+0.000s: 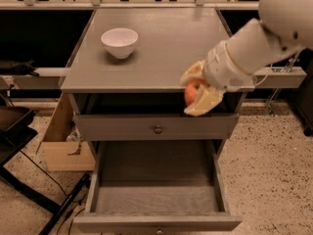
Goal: Pick apple from middle drawer and place on counter
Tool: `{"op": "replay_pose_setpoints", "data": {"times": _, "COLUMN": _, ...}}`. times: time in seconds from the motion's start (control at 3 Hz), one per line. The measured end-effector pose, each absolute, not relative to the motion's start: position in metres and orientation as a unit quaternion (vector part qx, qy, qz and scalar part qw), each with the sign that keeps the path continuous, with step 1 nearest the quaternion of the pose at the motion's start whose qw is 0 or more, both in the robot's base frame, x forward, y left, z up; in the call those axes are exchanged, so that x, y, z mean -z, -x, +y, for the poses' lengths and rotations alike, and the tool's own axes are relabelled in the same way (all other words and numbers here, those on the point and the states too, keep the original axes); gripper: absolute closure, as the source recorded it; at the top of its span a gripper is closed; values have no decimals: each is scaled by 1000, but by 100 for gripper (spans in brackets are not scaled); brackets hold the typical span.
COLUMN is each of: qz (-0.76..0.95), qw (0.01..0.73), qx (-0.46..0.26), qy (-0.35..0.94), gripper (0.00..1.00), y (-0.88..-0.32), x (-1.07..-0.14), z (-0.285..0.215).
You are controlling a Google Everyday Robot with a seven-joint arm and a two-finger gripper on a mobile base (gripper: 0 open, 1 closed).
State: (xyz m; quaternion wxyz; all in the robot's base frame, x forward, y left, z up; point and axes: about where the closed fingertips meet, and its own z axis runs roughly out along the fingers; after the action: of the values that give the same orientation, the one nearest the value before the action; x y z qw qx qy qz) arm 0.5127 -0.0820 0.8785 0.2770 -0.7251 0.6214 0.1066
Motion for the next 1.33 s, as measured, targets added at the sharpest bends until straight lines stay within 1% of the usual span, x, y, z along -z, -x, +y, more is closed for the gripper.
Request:
{"op": "replay_pose_setpoints", "data": {"times": 0.33, "qz": 633, "qw": 311, "qx": -108, "qy": 701, "gripper": 100, "y": -558, "x": -920, "z": -91}}
{"op": "replay_pose_setpoints", "data": {"times": 0.67, "qz": 627, "qw": 348, "qx": -87, "qy": 691, "gripper": 100, "y": -576, "x": -960, "z": -96}}
{"op": "replay_pose_setpoints", "data": {"times": 1.0, "qz": 623, "qw": 349, "qx": -86, "qy": 695, "gripper": 100, "y": -579, "x": -960, "z": -95}}
{"op": "replay_pose_setpoints", "data": {"times": 1.33, "qz": 608, "qw": 360, "qx": -71, "qy": 705, "gripper": 100, "y": -607, "x": -970, "z": -100}}
